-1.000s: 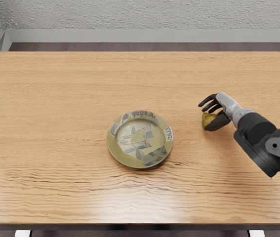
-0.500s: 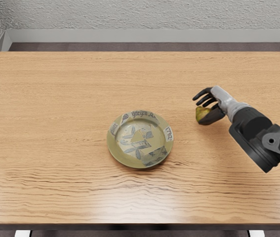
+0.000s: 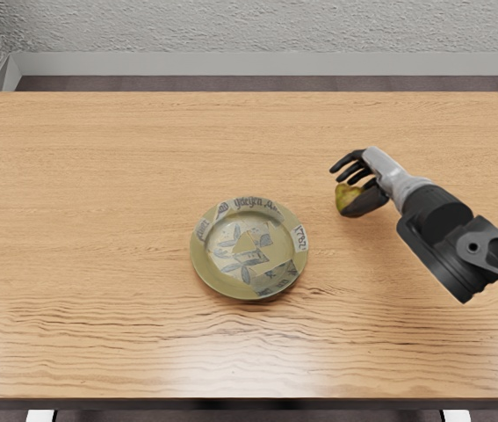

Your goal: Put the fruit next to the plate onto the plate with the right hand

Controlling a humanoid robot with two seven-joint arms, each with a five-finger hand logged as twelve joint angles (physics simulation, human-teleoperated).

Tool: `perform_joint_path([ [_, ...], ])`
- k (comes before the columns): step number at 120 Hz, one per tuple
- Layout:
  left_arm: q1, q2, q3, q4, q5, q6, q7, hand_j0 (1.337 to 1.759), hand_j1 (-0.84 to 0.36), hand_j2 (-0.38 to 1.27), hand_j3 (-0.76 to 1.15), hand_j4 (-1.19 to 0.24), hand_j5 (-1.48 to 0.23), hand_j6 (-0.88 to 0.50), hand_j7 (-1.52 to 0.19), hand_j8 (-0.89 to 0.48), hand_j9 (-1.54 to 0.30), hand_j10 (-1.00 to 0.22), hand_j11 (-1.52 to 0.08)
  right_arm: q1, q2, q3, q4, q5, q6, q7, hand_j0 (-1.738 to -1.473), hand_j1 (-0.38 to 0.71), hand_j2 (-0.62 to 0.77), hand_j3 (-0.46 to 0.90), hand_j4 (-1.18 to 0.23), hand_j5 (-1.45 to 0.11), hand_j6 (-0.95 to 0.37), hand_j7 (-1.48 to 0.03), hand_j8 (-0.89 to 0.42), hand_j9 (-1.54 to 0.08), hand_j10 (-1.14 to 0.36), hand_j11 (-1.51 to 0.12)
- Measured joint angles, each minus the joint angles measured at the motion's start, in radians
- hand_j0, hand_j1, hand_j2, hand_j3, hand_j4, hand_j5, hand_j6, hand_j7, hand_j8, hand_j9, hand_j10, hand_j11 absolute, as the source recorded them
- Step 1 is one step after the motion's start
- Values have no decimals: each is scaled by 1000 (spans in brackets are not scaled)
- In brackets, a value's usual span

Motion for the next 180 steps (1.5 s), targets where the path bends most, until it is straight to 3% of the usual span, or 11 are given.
perform_joint_path([
  [180, 0, 0, 0, 0, 0, 0, 0, 1658, 349, 1, 0, -1, 0, -1, 0, -1, 0, -1, 0, 79, 149, -1, 1, -5, 0, 0, -1658, 223, 79, 0, -520, -692, -525, -684, -411, -686, -486, -684],
])
